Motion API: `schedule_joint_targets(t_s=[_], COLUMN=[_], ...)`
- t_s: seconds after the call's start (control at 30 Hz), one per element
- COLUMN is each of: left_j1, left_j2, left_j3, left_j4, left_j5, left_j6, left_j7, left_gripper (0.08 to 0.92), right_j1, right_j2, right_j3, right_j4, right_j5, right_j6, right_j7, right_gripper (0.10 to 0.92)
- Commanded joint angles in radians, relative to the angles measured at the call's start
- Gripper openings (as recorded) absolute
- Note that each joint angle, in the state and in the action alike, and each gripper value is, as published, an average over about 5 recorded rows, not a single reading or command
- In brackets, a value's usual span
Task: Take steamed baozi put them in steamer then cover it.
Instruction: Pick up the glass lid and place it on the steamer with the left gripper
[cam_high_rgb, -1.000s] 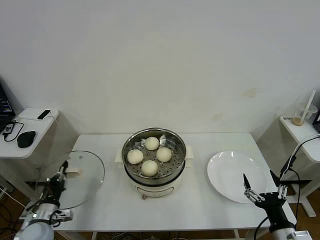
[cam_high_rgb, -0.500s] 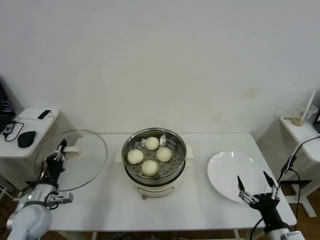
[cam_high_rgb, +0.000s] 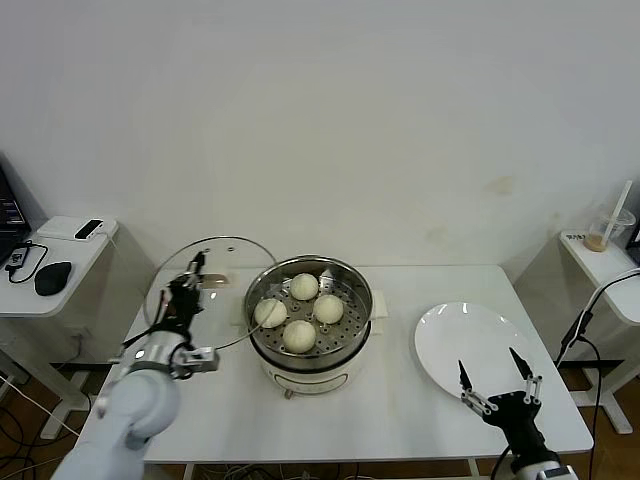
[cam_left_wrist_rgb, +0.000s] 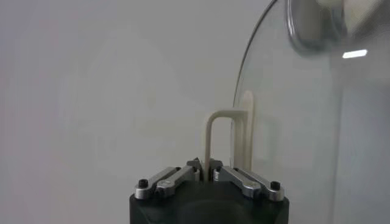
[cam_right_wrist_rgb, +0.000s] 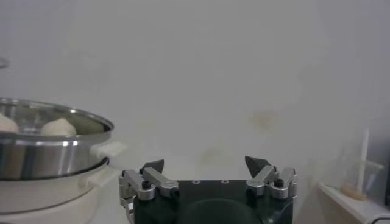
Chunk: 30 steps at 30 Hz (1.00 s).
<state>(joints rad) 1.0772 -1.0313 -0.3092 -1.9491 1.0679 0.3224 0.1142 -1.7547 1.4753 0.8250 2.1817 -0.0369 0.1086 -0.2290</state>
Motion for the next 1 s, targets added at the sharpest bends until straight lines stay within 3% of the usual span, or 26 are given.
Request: schedule_joint_targets(t_s=[0.03,0.2,0.37,1.0], left_j1=[-0.220,-0.232,-0.205,-0.163], left_j2=[-0.201,-0.323,-0.393,-0.444], left_j3=[0.228,0.226,0.229,0.265], left_j4=[0.092,0.151,0.181,0.180], left_j5=[0.227,0.309,0.338,0.383], left_j6=[0.092,0.107,0.123,0.130], left_j7=[0.137,0.180,0.206,0.224], left_gripper=[0.148,0.148,0.148,0.148], right_j1=[0.011,0.016,0.024,0.038], right_j2=[0.020,0.005,-0.001,0.002], right_j3=[-0.031,-0.008,-0.008,-0.030], right_j4=[-0.016,-0.040,-0.059,-0.099], right_j5=[-0.103,-0.113,-0.112,-0.123], right_j6=[0.000,0.002,0.005,0.013], right_j7=[0.002,0.005,0.008,0.010], right_gripper=[0.823,0.823,0.823,0.823])
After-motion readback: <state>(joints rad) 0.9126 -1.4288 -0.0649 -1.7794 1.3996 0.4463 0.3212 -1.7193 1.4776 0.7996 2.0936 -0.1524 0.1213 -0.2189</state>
